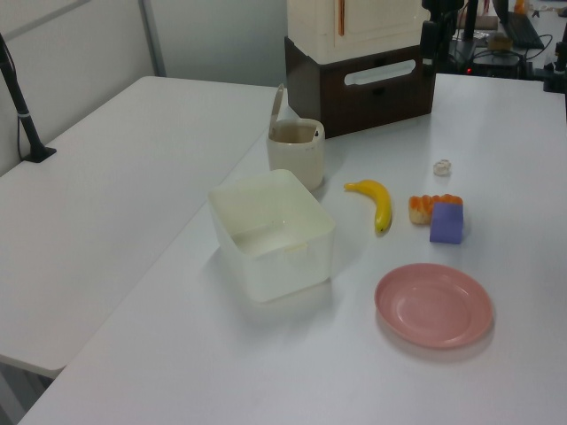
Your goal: Open the trash can
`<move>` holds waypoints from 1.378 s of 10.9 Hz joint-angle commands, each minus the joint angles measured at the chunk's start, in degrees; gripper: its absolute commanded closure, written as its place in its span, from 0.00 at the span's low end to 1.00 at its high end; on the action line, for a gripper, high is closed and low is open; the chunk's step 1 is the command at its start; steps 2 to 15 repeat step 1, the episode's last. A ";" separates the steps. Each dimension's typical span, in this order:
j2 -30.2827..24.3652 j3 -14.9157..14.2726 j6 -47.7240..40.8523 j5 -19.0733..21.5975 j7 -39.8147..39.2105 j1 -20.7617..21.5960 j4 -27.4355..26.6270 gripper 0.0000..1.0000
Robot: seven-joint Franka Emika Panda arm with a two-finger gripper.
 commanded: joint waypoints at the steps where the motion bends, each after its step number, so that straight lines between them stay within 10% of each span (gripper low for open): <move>1: -1.11 -0.58 -0.02 -0.68 -0.68 0.85 -1.07 0.00; 15: -1.11 -0.58 -0.02 -0.68 -0.68 0.85 -1.07 0.00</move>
